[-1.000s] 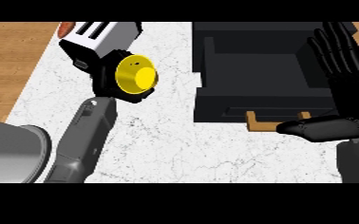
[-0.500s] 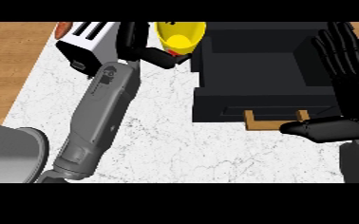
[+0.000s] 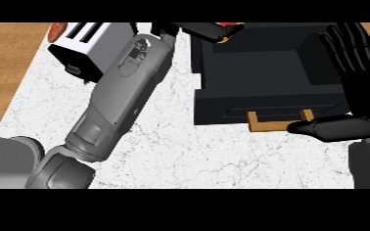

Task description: Pick up the cup, place it into the drawer and close the drawer

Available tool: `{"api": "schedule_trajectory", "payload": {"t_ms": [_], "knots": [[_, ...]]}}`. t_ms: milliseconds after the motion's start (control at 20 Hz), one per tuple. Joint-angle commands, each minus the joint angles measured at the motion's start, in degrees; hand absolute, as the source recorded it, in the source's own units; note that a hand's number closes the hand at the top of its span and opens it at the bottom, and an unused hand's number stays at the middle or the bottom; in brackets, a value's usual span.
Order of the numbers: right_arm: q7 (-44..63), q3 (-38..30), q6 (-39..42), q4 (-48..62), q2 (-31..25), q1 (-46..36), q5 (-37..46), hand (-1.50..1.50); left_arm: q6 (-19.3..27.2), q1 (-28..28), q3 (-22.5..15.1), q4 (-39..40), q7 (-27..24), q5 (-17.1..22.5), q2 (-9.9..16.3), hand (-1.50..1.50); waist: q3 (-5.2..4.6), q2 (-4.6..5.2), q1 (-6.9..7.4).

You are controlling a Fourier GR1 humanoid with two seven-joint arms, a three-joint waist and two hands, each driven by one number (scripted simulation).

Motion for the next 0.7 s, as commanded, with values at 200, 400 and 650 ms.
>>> {"api": "schedule_trajectory", "payload": {"t_ms": [200,400,650], "knots": [[2.12,-0.91,1.53,-0.75,-1.37,-2.48,-2.95,-1.50,6.51,-10.14,-6.39,13.99,6.32,4.10,-0.03,1.50,0.05,0.80,-3.74],[-2.13,0.72,2.04,1.61,-0.26,-1.61,-0.74,-1.50,2.00,-8.33,-11.85,17.26,7.05,5.99,-0.03,1.50,0.09,1.29,-4.74],[-1.40,1.30,2.86,1.85,-0.49,-4.91,-1.97,-1.50,-1.13,-5.20,-17.08,18.82,6.51,6.68,-0.03,1.50,0.10,2.02,-7.54]]}}
